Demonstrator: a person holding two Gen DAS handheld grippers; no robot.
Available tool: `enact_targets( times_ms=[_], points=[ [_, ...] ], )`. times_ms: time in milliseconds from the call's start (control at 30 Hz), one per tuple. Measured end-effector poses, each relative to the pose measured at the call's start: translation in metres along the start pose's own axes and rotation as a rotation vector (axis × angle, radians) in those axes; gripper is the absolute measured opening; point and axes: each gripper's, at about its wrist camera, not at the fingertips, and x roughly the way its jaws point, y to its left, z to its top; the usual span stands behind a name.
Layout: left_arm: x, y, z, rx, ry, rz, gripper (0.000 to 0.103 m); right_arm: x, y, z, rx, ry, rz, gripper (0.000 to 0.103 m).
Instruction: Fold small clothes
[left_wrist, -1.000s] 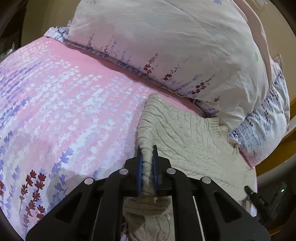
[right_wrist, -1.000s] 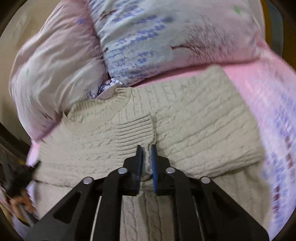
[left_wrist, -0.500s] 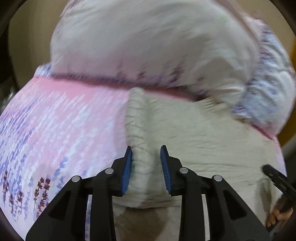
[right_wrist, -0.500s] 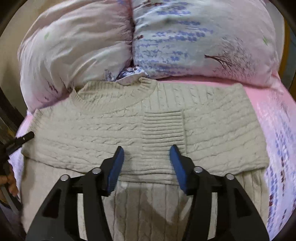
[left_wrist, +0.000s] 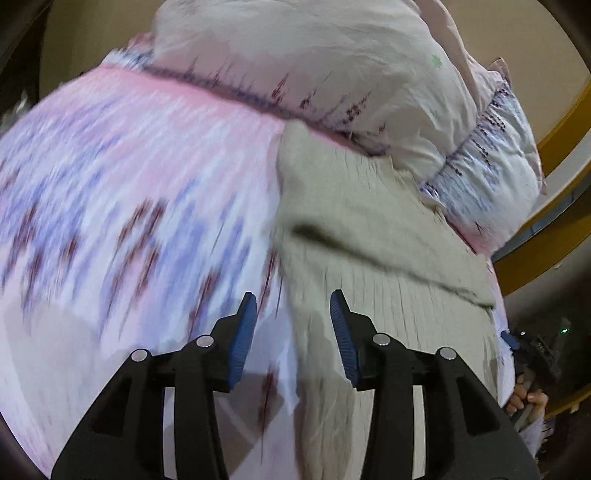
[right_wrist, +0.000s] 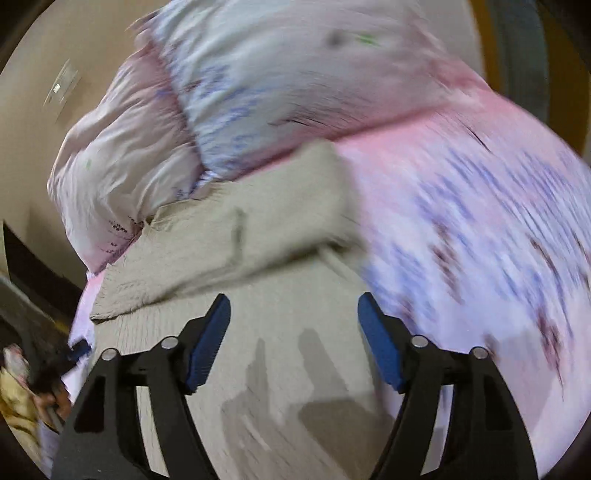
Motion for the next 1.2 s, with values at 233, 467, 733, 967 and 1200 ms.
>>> enact_targets(
  times_ms=[233,467,733,967,1200],
  points=[
    [-0.03,-0.005,-0.058,-0.047,-0.015,-0.128,0.042,-0.019,-0.035,-0.047,0.047,0.058,0.028,0.053],
    [-0.054,-0.022,-0.11,-0.032,-0.005,-0.227,0.041,-0.034,-0.039,-0.09,0.069,0.142,0.258,0.027],
    [-0.065,-0.034,-0.146,-0.025,0.028,-0.293,0.035,-0.045,-0.033,-0.124,0.05,0.195,0.395,0.016],
    [-0.059,-0.044,-0.148,0.007,0.06,-0.279,0.01,-0.055,-0.013,-0.124,-0.026,0.144,0.375,0.008],
    [-0.078,-0.059,-0.12,0.13,-0.068,-0.165,0.006,-0.095,0.021,-0.103,-0.214,-0.124,0.243,0.007]
  ],
)
